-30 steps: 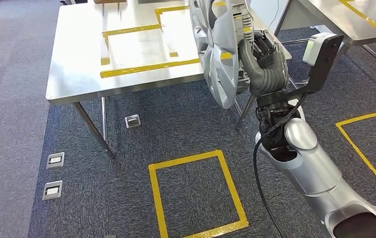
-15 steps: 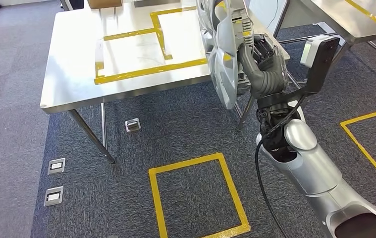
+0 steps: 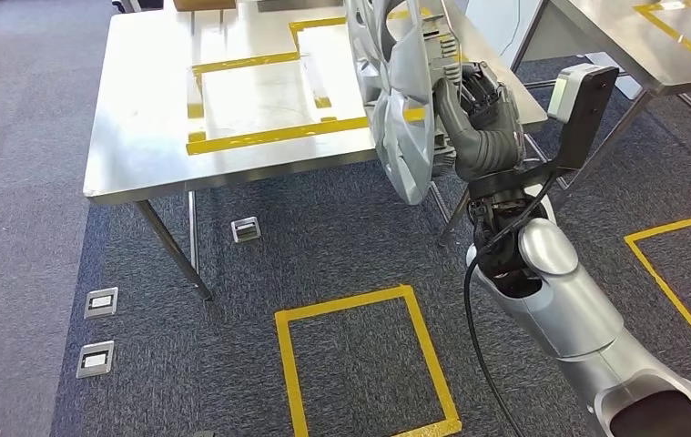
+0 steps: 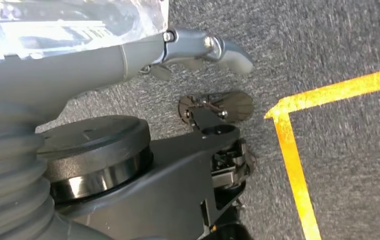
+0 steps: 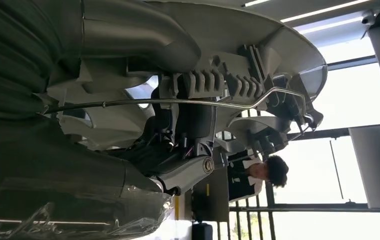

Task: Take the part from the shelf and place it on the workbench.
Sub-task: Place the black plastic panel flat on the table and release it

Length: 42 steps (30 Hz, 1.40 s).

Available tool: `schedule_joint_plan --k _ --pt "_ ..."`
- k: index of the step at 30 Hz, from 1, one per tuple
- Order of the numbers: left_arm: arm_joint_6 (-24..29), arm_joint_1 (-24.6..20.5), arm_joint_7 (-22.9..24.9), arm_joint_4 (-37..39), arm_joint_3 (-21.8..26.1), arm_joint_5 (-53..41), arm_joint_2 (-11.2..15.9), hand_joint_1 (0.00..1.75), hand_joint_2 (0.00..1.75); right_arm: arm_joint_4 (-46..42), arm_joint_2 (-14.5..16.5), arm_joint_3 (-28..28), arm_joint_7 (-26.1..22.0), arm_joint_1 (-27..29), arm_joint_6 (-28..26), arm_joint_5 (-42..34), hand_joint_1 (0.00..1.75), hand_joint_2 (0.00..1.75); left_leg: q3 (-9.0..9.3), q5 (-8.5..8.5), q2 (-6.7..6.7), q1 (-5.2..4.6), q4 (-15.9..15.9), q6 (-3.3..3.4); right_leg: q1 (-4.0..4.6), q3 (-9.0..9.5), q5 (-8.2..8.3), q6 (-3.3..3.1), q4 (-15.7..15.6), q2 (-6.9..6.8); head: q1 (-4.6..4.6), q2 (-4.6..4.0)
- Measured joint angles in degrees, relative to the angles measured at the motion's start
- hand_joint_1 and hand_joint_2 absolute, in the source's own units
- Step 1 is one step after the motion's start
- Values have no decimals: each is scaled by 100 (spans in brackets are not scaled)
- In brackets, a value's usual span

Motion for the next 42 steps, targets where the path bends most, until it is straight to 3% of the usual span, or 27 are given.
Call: schedule_joint_plan --k 2,3,4,5,7,9,11,14,15,18,19,20,22,23,24,29,31,33,34,35,36,38,39,42 --pt "-1 3 0 -1 0 0 -2 0 175 5 2 3 -2 19 3 0 175 175 19 -26 -1 -12 3 38 1 -398 -268 18 724 0 19 -1" --pt "-1 8 0 -1 0 1 -3 0 175 12 2 5 -3 34 4 0 175 175 31 -43 -1 -20 10 49 3 -580 -319 22 1010 1 23 -1" --pt "-1 12 0 -1 0 1 -3 0 175 20 2 7 -3 45 6 0 175 175 48 -66 -4 -29 18 55 4 -684 -262 18 1121 1 28 -1" --pt "-3 15 0 -1 0 2 -3 0 175 27 2 9 -2 50 8 0 175 175 74 -95 -8 -37 29 55 6 -683 -95 4 1017 1 33 -1" --pt "-6 13 -1 -2 0 2 -8 0 175 36 2 10 -2 46 12 0 175 175 147 -170 -17 -47 46 35 26 -439 361 -57 368 -1 35 -1" --pt "-11 8 -1 -2 0 2 -14 0 175 37 2 10 -3 36 14 0 175 175 186 -226 -19 -59 66 -12 66 -209 570 -132 -153 -6 20 0" --pt "-18 7 0 -3 -1 2 -22 0 175 38 2 9 -3 30 14 0 175 175 178 -246 -13 -64 69 -66 94 -150 516 -191 -285 -7 12 1" --pt "-20 -1 -1 -3 -1 2 -20 0 175 40 2 4 -4 33 13 0 175 175 129 -358 -1 -69 178 -157 40 -72 463 -249 -396 -15 1 1" --pt "-17 -1 -2 -3 -1 2 -16 0 175 43 2 4 -5 38 13 0 175 175 41 -474 1 -65 382 -185 18 -29 456 -268 -430 -21 -7 0" --pt "-9 18 -1 -3 -1 2 -14 0 175 63 2 21 -5 87 13 0 175 175 -444 -823 2 -35 1350 -242 8 65 403 -304 -450 -23 -25 -1" --pt "-8 22 0 -3 -2 2 -12 0 175 74 2 28 -4 104 13 0 175 175 -556 -790 2 -27 1501 -257 7 92 379 -302 -446 -17 -26 -1" --pt "-6 21 0 -3 -2 2 -10 0 175 83 2 33 -4 112 13 0 175 175 -580 -637 3 -18 1446 -270 5 124 352 -292 -440 -9 -25 -1" --pt "-1 19 1 -3 -2 2 -7 0 175 92 7 36 -4 108 13 0 175 175 -400 -156 3 -1 876 -277 -5 205 283 -256 -422 7 -25 -1" --pt "1 18 2 -3 -2 2 -5 0 175 92 9 36 -5 97 14 0 175 175 -285 25 1 -5 583 -264 -1 240 249 -228 -411 15 -27 -1" --pt "2 16 3 -3 -2 2 -5 0 175 92 12 37 -7 85 14 0 175 175 -185 102 0 -13 365 -232 2 258 225 -196 -404 22 -31 -1" --pt "-4 14 2 -3 -2 8 -5 0 175 92 14 33 -13 62 18 0 175 175 -42 -38 -5 -12 90 -30 16 193 129 -35 -292 9 -23 0" --pt "-12 15 0 -3 -2 19 -7 0 175 94 17 36 -12 55 27 0 175 175 -8 -51 -7 4 68 16 14 -40 -109 -7 196 2 1 -1" --pt "-16 16 0 -3 -2 27 -8 0 175 105 19 48 -9 60 39 0 175 175 13 -80 -7 -10 72 53 13 -457 -340 3 915 1 16 -1" --pt "-17 18 0 -3 -2 31 -9 0 175 114 21 55 -7 67 44 0 175 175 31 -98 -8 -19 73 64 14 -616 -345 1 1135 1 16 -1" --pt "-17 20 0 -3 -2 34 -9 0 175 123 23 60 -5 70 49 0 175 175 55 -119 -12 -27 74 69 15 -684 -238 -10 1161 1 18 -1" --pt "-19 20 0 -3 -2 37 -10 0 175 131 26 62 -3 69 52 0 175 175 91 -146 -19 -34 75 67 19 -644 -28 -32 969 2 20 -1" --pt "-21 18 0 -3 -2 40 -18 0 175 142 32 65 -2 57 55 0 175 175 170 -212 -32 -49 76 42 48 -390 442 -110 276 -2 17 -1" --pt "-23 17 0 -3 -1 40 -22 0 175 145 34 66 -2 48 59 0 175 175 191 -240 -38 -55 80 20 70 -272 568 -150 -11 -5 8 0" --pt "-28 17 -1 -4 0 42 -37 0 175 148 41 73 -8 17 73 4 175 175 188 -274 -30 -54 75 -65 113 -145 521 -233 -303 -6 -2 1"
